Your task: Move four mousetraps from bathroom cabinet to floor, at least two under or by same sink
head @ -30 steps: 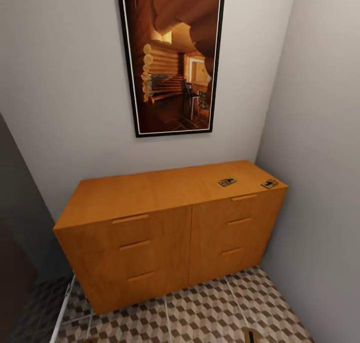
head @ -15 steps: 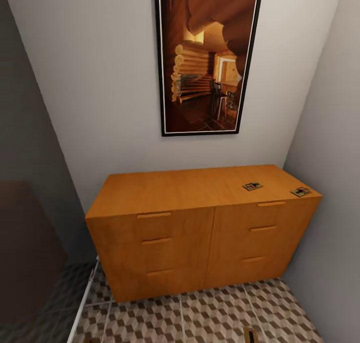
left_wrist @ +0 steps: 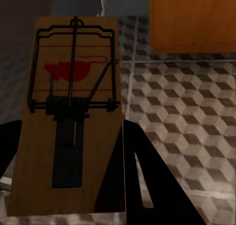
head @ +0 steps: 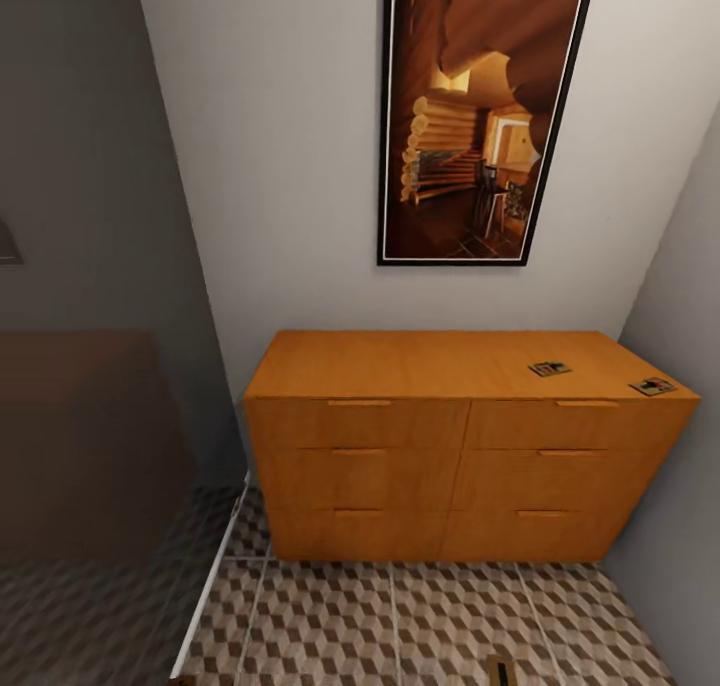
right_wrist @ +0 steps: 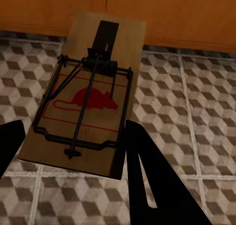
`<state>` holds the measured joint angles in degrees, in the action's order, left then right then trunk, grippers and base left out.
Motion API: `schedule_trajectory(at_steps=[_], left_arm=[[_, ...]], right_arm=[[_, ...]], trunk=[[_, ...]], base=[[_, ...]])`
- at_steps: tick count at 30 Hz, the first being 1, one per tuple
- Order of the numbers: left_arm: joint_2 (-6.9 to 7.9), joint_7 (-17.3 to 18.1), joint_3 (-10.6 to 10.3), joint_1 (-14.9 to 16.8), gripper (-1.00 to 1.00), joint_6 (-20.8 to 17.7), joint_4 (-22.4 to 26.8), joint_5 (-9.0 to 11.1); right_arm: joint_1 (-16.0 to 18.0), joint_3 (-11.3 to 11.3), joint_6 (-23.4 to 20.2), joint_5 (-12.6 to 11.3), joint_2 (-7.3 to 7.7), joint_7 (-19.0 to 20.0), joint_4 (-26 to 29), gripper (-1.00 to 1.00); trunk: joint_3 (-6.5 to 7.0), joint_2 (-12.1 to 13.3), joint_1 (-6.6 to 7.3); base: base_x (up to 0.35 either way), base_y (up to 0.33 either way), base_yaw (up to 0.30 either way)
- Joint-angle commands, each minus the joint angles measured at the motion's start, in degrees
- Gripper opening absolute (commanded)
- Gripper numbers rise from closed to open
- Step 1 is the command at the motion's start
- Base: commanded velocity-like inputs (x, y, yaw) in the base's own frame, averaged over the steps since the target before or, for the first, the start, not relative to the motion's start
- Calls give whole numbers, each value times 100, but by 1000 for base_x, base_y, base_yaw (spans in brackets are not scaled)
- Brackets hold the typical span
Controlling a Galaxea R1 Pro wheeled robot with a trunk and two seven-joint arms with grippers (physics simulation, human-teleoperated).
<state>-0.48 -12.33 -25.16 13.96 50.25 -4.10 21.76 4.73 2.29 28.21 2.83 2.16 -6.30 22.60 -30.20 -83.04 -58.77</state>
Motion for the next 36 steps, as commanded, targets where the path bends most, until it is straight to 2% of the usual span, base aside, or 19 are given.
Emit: schedule_trajectory(at_steps=[1, 8, 36], left_arm=[[-5, -41, -48, 9, -100, 20, -20, 4], [-14, -41, -51, 10, -100, 20, -20, 4], [-40, -35, -51, 8, -100, 20, -20, 4]], right_arm=[[2, 26, 9, 25, 4, -55, -2, -100], [2, 26, 9, 25, 4, -55, -6, -100], [2, 34, 9, 29, 4, -55, -10, -100]], trunk=[[-6, -4, 4], [-6, -4, 4], [-6, -4, 4]], base=[[-319, 0, 285], [-130, 0, 285], [-2, 0, 285]])
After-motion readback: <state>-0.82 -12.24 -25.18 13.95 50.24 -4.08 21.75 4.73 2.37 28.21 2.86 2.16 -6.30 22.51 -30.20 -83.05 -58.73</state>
